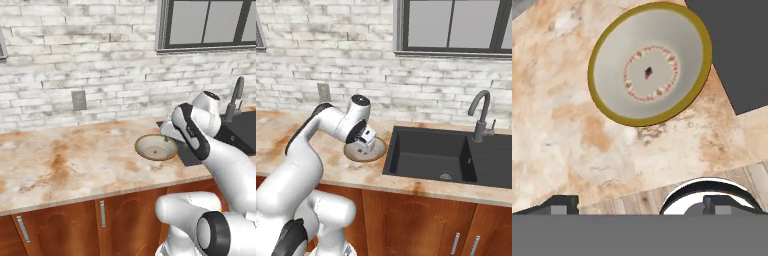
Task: Pick the cup and bowl from the counter and place them on the counter next to the sink.
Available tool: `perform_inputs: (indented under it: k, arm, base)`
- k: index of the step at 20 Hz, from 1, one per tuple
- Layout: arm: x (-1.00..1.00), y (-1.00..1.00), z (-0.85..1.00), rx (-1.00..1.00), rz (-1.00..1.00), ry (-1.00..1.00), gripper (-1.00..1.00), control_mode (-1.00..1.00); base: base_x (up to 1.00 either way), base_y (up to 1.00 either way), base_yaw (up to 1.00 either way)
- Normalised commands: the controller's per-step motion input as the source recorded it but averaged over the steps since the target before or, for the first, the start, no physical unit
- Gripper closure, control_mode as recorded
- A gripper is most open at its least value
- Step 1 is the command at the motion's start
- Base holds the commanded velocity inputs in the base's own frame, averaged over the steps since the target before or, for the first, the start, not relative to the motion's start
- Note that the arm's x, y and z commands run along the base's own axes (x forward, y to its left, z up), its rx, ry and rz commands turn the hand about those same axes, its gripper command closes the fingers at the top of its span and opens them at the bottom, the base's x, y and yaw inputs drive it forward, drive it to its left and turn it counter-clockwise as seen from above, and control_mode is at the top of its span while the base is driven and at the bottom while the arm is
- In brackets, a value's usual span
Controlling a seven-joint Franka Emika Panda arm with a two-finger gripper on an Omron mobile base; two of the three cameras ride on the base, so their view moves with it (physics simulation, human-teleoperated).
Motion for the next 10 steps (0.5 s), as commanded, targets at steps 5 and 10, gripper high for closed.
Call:
perform_inputs:
  k: [5,10]
  arm:
    - [-0.24,0.22,0.39,-0.18,0.01,0.0,-1.0,-1.0]
    - [-0.23,0.12,0.22,-0.14,0.02,0.0,-1.0,-1.0]
  base:
    - [0.0,0.0,0.0]
    - [0.0,0.0,0.0]
